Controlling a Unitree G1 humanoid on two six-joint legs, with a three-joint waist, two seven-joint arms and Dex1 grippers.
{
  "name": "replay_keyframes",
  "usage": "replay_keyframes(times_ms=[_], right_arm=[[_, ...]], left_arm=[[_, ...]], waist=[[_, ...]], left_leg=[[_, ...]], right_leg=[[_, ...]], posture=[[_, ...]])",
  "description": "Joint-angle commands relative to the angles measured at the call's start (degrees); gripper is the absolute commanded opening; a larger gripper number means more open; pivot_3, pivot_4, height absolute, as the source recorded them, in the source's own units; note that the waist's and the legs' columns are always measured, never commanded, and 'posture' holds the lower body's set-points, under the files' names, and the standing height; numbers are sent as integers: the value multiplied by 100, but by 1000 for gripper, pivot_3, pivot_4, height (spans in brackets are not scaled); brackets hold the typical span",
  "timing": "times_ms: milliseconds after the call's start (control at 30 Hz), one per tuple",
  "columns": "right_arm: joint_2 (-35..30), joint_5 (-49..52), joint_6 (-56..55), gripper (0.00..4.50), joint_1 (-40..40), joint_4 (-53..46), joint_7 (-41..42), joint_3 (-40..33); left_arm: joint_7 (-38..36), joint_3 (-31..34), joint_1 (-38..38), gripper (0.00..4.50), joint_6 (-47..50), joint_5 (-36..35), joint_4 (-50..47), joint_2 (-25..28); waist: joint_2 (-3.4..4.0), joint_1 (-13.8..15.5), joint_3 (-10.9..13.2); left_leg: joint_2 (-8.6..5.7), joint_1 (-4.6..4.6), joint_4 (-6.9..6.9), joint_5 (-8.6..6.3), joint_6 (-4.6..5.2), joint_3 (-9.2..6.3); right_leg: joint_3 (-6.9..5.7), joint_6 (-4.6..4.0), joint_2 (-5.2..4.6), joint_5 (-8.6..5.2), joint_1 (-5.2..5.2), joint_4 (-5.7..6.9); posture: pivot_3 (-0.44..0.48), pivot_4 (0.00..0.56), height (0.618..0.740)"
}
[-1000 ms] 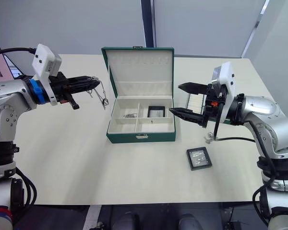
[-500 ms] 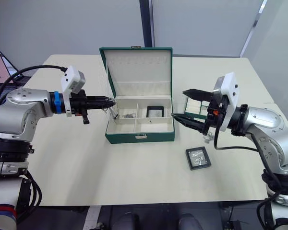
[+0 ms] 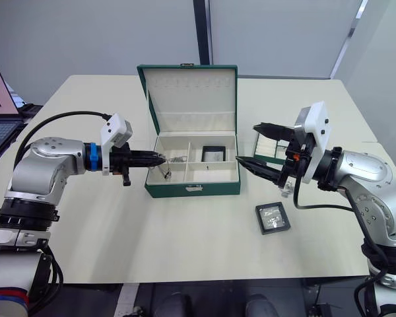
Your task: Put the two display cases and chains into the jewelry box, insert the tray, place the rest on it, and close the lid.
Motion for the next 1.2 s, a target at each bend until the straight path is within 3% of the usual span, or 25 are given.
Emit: replay_keyframes(times_ms=[33,567,1033,1200], right_arm=[[-39,102,-43,4500,-3,-200,-56,-142],[-36,139,-57,4500,27,-215,-166,-119],[-49,126,-76,4500,-4,-161,-135,-89],[-94,123,-96,4500,47,-103,-54,-143]], left_arm=[[-17,12,-50,11,-176,77,-5,-48],[-48,-175,45,11,-573,452,429,-207],[-197,64,-81,4366,-167,108,264,-239],[-297,423,-46,4438,462,-421,-206,-108]], waist=[[0,0,0],[0,-1,0],[0,-1,0],[0,-2,0]], left_leg=[[0,0,0,0,0,0],[0,0,2,0,0,1],[0,0,3,0,0,0],[0,0,2,0,0,0]], right_leg=[[0,0,0,0,0,0],[1,0,0,0,-1,2],[0,0,0,0,-1,5],[0,0,0,0,-1,5]], posture=[[0,150,740],[0,150,740],[0,150,740],[0,150,740]])
